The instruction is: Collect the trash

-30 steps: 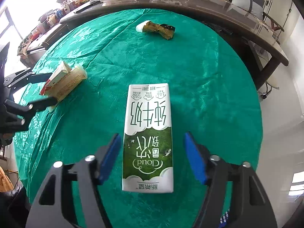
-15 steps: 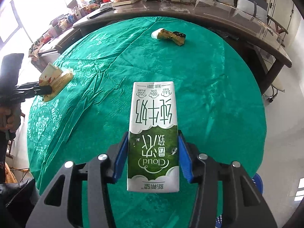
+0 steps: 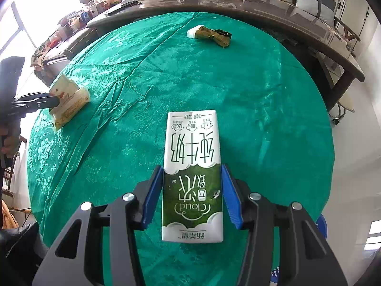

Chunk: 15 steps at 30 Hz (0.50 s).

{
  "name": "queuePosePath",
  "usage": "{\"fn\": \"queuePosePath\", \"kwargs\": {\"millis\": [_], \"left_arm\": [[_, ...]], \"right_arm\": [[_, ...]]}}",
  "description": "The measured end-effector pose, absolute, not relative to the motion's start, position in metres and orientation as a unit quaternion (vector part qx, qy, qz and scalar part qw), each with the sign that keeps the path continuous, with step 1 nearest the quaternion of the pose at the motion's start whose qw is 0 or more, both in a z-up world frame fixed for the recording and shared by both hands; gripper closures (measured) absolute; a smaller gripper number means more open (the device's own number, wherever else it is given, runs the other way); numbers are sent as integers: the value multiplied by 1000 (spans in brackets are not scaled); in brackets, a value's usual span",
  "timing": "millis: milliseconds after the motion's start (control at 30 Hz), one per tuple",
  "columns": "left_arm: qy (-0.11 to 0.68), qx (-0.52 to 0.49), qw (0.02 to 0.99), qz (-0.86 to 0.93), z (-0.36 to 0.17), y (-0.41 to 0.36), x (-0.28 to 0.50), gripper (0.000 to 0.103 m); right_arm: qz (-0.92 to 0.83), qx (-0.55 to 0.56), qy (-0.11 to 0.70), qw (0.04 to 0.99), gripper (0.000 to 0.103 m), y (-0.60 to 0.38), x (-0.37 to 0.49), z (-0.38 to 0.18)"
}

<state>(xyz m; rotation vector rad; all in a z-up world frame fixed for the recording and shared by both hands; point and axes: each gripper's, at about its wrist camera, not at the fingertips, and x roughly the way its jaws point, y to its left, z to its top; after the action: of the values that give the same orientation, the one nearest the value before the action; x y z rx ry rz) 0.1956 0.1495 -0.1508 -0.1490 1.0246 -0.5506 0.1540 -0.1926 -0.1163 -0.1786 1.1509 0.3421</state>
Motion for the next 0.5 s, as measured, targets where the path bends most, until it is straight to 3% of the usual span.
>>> {"fn": "queuePosePath", "kwargs": {"millis": [33,133,500], "left_arm": [[486,-75,830,-262,-152,151,195,71],[481,-64,839,-248,-147,154,193,75],[442,-66,869,-214,-96,150,189,76]], "right_arm": [[159,-90,539,823,55,-191,153,-115],[156,-93,532,827,56,-189,151,-112],[164,-19,516,841,56,-213,152,-86]]}}
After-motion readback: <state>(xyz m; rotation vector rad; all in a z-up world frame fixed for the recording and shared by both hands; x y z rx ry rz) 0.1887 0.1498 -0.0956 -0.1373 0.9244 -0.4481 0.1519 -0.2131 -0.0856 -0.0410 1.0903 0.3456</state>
